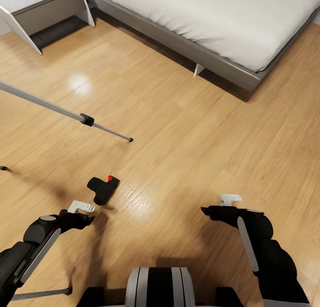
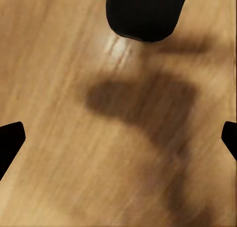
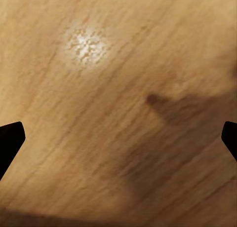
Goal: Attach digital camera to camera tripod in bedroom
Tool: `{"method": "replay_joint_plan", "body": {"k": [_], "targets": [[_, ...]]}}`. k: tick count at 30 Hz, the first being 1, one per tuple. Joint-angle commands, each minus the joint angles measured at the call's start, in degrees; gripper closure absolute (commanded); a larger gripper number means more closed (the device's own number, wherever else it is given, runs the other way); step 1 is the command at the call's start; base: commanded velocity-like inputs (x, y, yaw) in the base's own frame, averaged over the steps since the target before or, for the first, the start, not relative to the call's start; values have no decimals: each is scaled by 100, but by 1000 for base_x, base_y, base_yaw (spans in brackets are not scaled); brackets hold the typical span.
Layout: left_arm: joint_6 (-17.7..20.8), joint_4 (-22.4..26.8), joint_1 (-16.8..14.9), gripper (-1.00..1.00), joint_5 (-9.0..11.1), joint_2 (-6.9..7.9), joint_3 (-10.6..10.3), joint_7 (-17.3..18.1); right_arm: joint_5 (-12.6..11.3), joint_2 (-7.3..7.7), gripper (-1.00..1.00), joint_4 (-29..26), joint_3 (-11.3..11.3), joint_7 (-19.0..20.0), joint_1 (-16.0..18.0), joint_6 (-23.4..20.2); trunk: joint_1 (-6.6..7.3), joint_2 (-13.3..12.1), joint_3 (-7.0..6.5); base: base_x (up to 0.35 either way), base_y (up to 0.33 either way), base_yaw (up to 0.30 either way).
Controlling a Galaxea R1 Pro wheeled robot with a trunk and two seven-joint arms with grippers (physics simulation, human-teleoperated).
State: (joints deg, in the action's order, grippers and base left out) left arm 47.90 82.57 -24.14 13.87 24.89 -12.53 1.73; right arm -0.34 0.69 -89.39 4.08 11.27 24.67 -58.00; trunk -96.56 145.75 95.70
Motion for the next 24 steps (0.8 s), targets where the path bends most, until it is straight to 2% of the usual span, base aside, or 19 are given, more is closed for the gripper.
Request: {"method": "replay_joint_plan", "body": {"k": [1, 6, 9, 24], "targets": [[-200, -74, -3, -100, -22, 8, -8, 163, -1, 4, -100, -6, 5, 16, 3, -26, 1, 1, 3, 0, 0, 0], [-935, -295, -3, -100, -57, 34, -9, 590, -1, 15, -100, -8, 5, 17, 3, -27, 1, 1, 3, 0, 0, 0], [-1150, -341, -3, -100, -64, 62, -10, 681, -1, 11, -100, -8, 5, 16, 3, -27, 1, 1, 3, 0, 0, 0], [-1308, -412, -3, -100, -46, 86, -13, 757, -1, 12, -100, -6, 5, 16, 3, -36, 1, 1, 3, 0, 0, 0]]}}
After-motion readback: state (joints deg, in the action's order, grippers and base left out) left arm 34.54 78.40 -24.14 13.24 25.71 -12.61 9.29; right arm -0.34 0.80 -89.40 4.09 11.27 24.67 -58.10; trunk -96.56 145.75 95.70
